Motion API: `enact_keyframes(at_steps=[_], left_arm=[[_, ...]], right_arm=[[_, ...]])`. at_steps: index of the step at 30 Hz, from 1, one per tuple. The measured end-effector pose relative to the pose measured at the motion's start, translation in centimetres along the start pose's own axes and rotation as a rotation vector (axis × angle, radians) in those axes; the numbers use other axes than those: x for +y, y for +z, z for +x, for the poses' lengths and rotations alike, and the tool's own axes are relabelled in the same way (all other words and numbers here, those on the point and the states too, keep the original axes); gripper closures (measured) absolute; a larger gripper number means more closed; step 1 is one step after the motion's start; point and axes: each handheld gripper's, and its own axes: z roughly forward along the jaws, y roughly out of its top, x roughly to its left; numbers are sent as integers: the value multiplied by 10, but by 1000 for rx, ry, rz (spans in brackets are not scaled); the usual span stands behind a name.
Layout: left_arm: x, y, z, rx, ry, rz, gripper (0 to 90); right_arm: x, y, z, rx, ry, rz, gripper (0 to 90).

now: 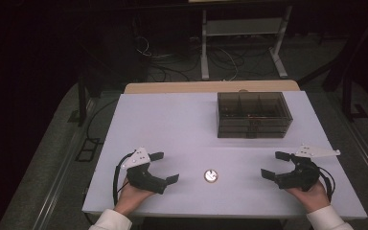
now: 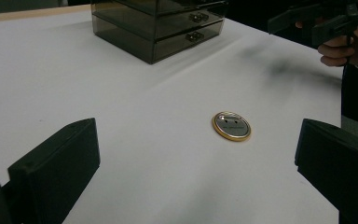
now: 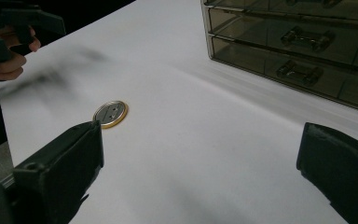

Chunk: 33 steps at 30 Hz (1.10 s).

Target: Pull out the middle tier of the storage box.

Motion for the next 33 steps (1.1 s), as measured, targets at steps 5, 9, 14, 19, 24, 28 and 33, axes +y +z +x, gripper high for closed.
enact_keyframes(at_steps=[5,9,14,19,24,28,33], left_arm=[[0,0,0,-1,0,-2,0],[0,0,0,-1,1,-2,0],[0,0,0,-1,1,-4,0],[0,0,-1,-1,2,-5,0],[1,-1,-1,-2,3,-7,0],[1,-1,-1,-1,3,-9,0],[0,-1,-2,1,4,-7,0]], right_arm=[[0,-1,0,0,-1,-2,0],[0,-2,1,2,0,-5,0],[0,-3,1,3,4,-5,0],[0,-4,1,7,5,-5,0],[0,-6,2,24,12,-9,0],[1,-6,2,27,21,-2,0],[1,-6,2,33,35,16,0]])
